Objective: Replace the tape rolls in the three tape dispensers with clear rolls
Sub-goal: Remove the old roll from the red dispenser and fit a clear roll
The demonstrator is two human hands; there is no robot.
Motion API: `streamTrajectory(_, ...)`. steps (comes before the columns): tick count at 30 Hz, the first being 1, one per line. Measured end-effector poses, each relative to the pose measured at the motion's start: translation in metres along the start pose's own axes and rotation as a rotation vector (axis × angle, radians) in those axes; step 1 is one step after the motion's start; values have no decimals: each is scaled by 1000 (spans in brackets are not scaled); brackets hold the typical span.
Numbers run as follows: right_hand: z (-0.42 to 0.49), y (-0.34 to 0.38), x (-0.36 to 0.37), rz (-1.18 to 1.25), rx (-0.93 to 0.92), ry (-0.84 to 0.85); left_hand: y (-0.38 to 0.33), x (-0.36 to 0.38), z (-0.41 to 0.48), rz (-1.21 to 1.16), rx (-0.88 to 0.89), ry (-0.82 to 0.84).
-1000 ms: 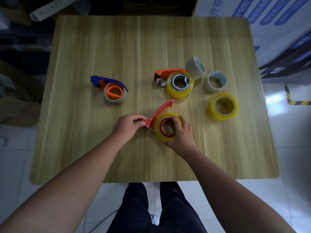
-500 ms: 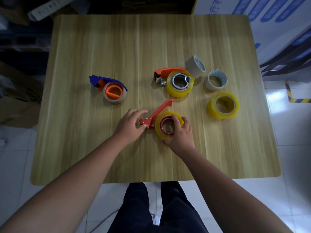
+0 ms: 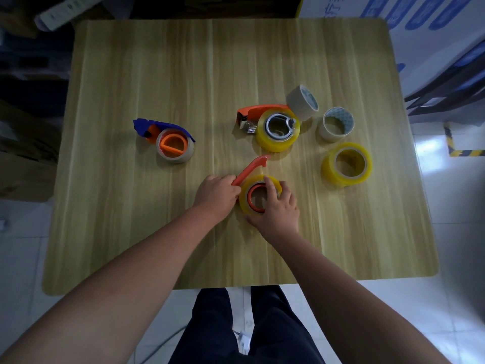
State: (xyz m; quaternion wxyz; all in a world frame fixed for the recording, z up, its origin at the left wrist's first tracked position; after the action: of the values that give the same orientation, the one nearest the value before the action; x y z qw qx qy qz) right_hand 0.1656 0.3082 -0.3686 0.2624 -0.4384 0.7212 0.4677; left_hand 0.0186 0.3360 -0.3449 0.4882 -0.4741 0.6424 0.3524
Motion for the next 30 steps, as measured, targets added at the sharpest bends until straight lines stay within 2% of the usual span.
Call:
streamTrajectory(9, 11, 3, -9, -196, -22, 70, 4, 3, 2, -138, -21, 7)
streamTrajectory(13, 15, 14, 0, -313, -277, 287, 2, -3, 1, -101, 29, 1)
streamTrajectory(15, 16, 15, -2, -354, -323, 334, 3, -3, 2, -96, 34, 9)
streamTrajectory(25, 15, 15, -9, -374, -170, 212, 13, 8, 4, -139, -29, 41)
streamTrajectory(30, 16, 17, -6, -328, -110, 215, 5, 4, 5, -41, -18, 43)
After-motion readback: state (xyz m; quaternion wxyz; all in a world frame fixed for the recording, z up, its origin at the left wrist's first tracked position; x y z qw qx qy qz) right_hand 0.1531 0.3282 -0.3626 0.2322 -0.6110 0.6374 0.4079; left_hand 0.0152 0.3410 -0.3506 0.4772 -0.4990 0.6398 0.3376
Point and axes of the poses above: each hand's wrist, its own z-axis towards the middle knuckle, its own x-axis out of the palm, y = z × x, the point moved 7 cm from there along z, towards the middle knuckle, and after that the axes turned 8 degrees about z, right-handed, at the moved point
